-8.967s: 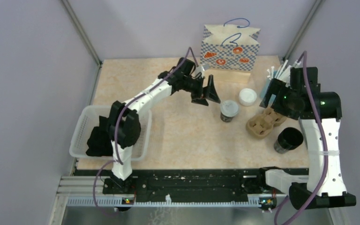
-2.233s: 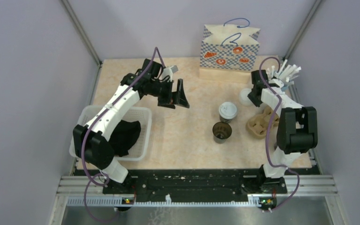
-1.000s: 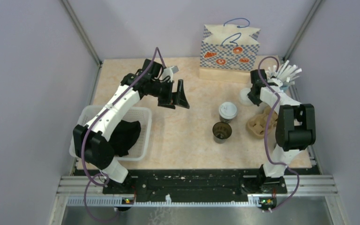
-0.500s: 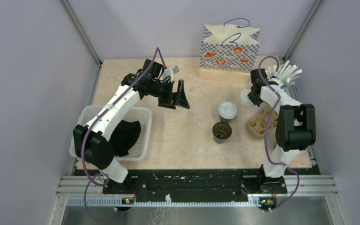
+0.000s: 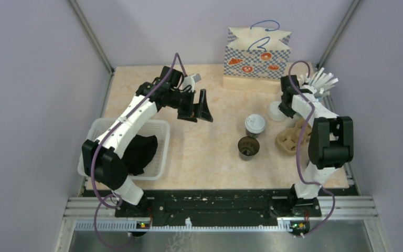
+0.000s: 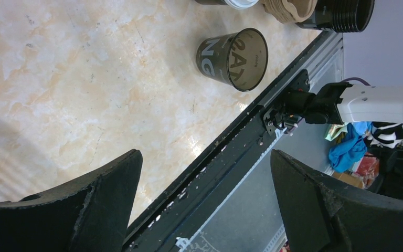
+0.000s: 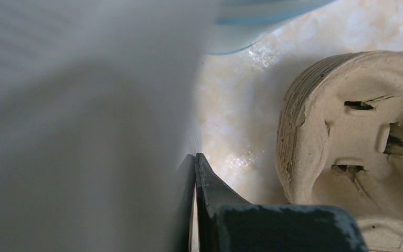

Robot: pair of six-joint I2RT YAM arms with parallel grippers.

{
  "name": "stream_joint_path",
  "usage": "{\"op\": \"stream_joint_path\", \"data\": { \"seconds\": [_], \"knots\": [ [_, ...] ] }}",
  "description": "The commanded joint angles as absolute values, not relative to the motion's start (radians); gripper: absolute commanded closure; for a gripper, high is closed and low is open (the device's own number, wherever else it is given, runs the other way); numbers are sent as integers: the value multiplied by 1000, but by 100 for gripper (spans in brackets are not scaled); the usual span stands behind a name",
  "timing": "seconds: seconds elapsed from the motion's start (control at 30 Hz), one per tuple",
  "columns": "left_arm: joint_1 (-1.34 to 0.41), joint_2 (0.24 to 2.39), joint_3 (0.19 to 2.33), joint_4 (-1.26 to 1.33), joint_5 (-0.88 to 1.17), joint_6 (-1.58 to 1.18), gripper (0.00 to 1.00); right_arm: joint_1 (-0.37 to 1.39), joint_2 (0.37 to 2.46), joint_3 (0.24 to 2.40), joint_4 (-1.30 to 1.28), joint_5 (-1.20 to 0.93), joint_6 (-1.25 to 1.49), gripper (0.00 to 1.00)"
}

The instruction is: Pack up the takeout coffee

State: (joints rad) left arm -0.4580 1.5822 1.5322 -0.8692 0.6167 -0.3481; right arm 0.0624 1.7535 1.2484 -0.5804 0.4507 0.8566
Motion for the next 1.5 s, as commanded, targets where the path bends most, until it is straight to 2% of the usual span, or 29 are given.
{"op": "stream_joint_path", "data": {
  "seconds": [0.0,0.77,1.47],
  "knots": [
    [-460,1586,1572,-855,641,-336,2,63,1782,1338,-623,508,798,100],
    [-462,1593,1579,-848,653,-336,2,162,1872,1503,-772,679,654,100],
    [-468,1583,1563,-839,665,-336,2,180,1940,1495,-776,693,537,100]
  ]
}}
